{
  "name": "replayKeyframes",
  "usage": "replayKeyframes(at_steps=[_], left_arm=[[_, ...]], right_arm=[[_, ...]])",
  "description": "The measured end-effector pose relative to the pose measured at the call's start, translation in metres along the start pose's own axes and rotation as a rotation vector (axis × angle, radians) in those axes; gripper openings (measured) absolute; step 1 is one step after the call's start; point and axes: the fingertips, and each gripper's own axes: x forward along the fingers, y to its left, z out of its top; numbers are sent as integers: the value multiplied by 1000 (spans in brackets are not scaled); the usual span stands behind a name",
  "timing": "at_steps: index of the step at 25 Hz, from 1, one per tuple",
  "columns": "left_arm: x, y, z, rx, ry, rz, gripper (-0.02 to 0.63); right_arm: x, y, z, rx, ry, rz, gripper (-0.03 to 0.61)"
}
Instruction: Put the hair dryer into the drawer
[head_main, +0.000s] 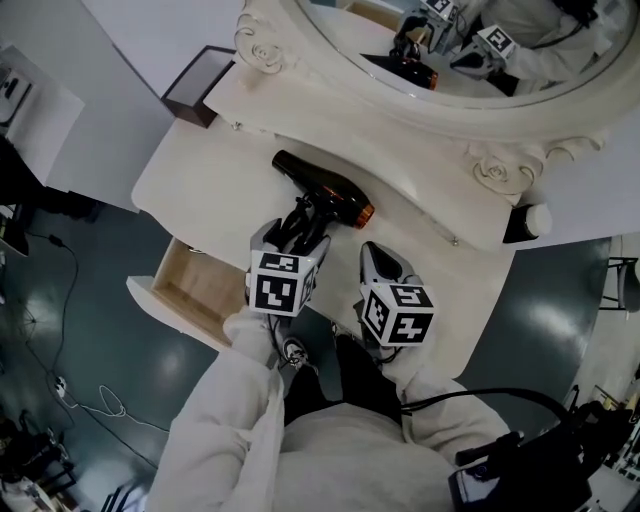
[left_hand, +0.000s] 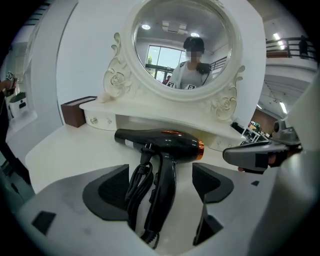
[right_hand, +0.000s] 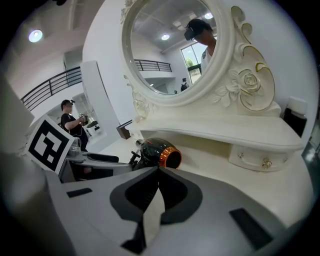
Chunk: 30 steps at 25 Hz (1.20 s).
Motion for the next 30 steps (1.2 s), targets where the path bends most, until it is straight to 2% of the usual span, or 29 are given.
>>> replayKeyframes(at_steps=[2,6,15,18,20,23,30], left_arm=[[12,-2,1,26,39,-14,370],[34,1,0,30,128,-18,377],[57,5,-1,54,215,-32,377],[58,1,-3,96,262,-64,377],[57,-4,-7,155,313,-80,377],[59,-5,-11,215,358,-66,377],[71,3,-12,203,351,36,376]], right_arm=[[5,-4,0,5,8,3,60],[12,-9,0,22,14,10,60],[33,-17,1,63,30,28,60],[38,-20,1,67,38,33,60],[39,-21,0,70,43,34,60],[42,-23,-1,77,50,34,60],[48,-27,-4,75,69,27,60]])
